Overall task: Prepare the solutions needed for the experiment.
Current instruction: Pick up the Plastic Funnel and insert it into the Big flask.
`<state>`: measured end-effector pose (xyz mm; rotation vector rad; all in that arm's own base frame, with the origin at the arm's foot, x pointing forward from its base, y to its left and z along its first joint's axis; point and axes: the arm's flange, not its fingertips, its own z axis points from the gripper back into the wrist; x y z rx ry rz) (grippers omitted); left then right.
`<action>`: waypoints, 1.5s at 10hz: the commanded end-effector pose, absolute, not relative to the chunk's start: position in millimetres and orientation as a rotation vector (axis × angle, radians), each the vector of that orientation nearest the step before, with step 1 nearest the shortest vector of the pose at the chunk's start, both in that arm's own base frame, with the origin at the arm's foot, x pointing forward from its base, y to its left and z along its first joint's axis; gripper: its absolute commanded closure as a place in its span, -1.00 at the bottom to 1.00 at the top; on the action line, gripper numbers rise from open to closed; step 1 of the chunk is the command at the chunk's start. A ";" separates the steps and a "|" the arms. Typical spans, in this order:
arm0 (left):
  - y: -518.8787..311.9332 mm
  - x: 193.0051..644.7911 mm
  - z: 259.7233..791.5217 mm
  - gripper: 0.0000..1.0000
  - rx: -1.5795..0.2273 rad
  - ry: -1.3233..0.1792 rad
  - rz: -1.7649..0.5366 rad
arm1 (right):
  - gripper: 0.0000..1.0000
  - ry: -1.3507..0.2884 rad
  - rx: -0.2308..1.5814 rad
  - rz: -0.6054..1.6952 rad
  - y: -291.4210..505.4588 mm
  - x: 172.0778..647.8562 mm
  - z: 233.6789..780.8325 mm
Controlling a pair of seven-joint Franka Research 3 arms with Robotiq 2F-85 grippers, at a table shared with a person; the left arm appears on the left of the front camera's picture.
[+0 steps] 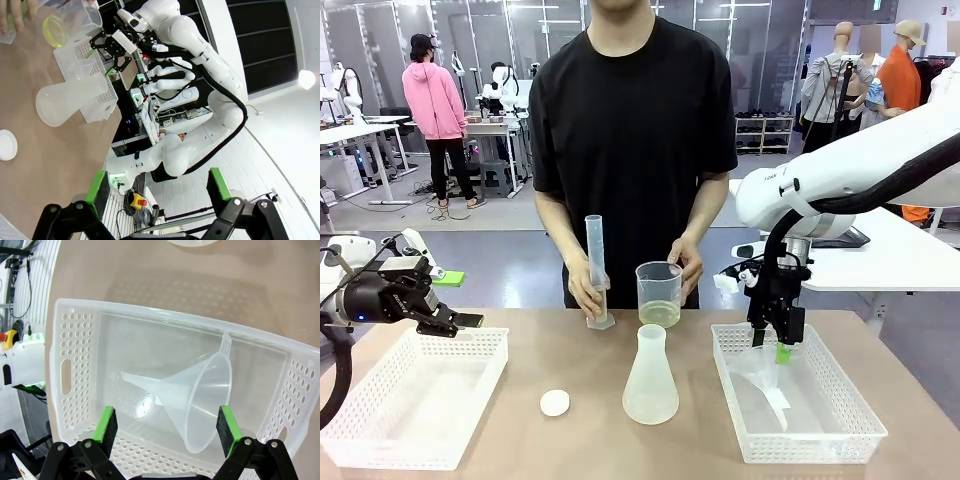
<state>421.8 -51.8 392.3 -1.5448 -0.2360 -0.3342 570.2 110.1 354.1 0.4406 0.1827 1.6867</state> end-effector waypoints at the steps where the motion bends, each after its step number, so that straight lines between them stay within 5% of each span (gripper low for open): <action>1: -52.1 421.8 392.8 -1.00 -1.548 -0.237 -0.335 | -0.94 0.227 0.442 1.671 114.2 581.2 354.2; 11: -52.1 421.8 392.8 -1.00 -1.548 -0.237 -0.335 | 0.94 0.267 0.438 1.676 116.0 580.3 348.3; 12: -52.1 421.8 392.8 -1.00 -1.548 -0.237 -0.335 | 0.73 0.265 0.439 1.676 116.0 580.6 348.5; 13: -52.1 421.8 392.8 -1.00 -1.548 -0.237 -0.335 | 1.00 0.269 0.437 1.676 116.0 580.5 348.8; 15: -52.1 421.8 392.8 -1.00 -1.548 -0.237 -0.335 | 1.00 0.260 0.425 1.657 115.7 577.4 353.2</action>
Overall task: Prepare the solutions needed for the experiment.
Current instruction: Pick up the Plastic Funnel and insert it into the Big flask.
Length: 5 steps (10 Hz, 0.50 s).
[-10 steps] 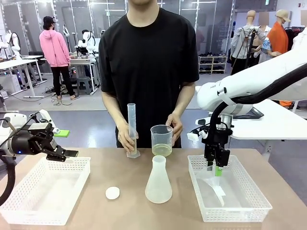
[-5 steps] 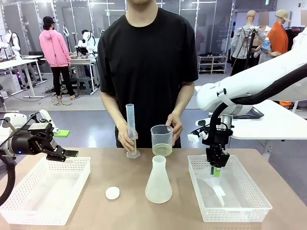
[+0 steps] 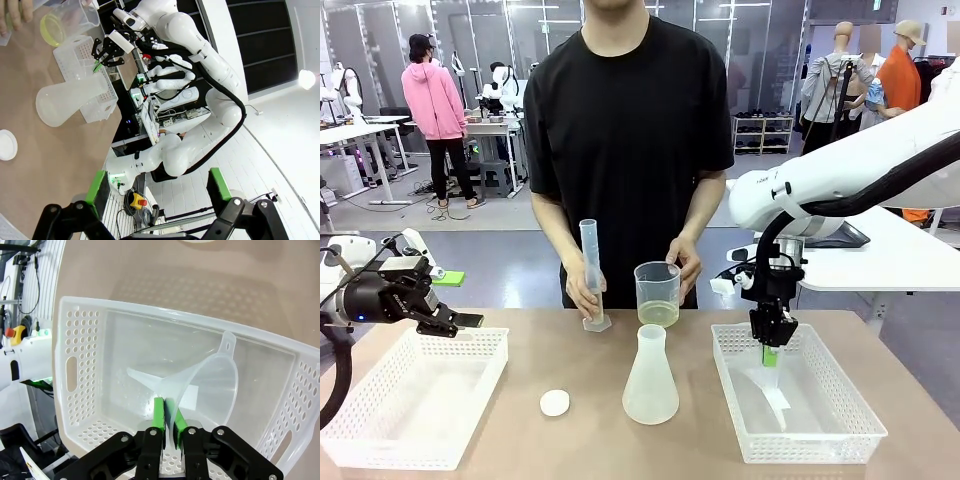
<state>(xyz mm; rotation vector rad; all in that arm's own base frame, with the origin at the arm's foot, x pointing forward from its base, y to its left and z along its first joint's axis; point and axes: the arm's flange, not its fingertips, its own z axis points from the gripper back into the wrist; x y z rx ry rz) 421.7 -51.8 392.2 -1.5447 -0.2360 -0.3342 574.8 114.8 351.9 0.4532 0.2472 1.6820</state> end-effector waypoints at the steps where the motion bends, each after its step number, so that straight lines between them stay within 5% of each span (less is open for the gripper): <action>1: -52.1 421.8 392.8 -1.00 -1.548 -0.237 -0.335 | 1.00 0.237 0.400 1.635 115.2 573.1 361.0; 5: -52.1 421.8 392.8 -1.00 -1.548 -0.237 -0.335 | 1.00 0.030 0.227 1.544 103.1 533.7 419.7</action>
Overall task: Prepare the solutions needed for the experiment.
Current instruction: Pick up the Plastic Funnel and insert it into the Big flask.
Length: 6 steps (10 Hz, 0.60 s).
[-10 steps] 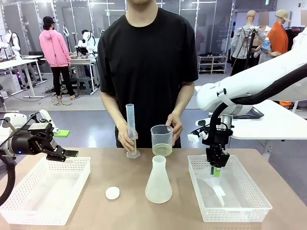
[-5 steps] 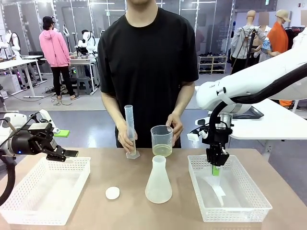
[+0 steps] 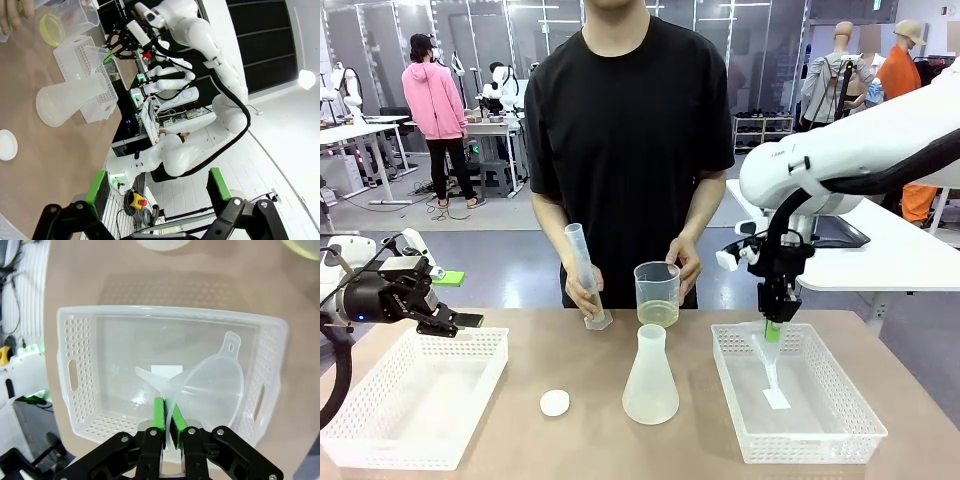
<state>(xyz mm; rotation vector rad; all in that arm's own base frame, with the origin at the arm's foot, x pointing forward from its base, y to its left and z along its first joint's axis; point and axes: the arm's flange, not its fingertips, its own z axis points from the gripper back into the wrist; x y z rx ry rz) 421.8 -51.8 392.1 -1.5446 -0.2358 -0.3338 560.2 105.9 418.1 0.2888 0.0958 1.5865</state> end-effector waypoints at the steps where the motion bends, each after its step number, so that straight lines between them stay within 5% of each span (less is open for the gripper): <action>1: -52.1 421.8 392.8 -1.00 -1.548 -0.237 -0.335 | 1.00 -0.023 0.166 1.526 101.3 523.2 434.9; 6: -52.1 421.8 392.8 -1.00 -1.548 -0.237 -0.335 | 1.00 -0.337 -0.192 1.412 100.9 465.4 509.2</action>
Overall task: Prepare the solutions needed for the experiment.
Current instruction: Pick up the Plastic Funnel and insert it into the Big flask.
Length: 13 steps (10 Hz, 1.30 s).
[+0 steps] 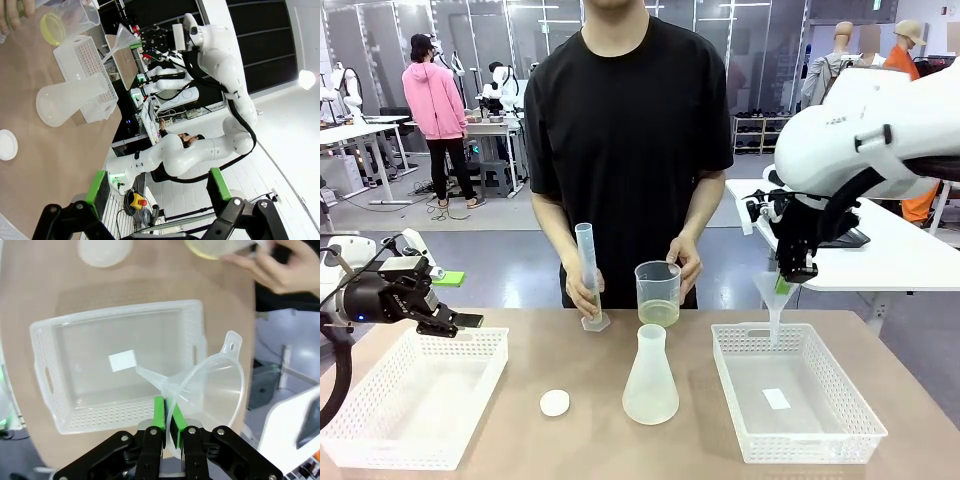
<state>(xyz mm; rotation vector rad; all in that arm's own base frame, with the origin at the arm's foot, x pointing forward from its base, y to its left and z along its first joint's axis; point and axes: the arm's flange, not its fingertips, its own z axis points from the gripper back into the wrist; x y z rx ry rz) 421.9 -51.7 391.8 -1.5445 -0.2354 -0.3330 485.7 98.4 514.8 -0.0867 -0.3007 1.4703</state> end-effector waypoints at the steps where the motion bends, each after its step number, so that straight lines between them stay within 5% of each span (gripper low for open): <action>1: -52.1 421.8 392.8 -1.00 -1.548 -0.237 -0.335 | 1.00 -0.384 -0.243 1.400 102.1 453.3 518.2; 5: -52.1 421.8 392.8 -1.00 -1.548 -0.237 -0.335 | 1.00 -0.466 -0.316 1.360 110.2 421.0 528.4; 13: -52.1 421.8 392.8 -1.00 -1.548 -0.237 -0.335 | 1.00 -0.439 -0.289 1.406 105.1 433.5 537.1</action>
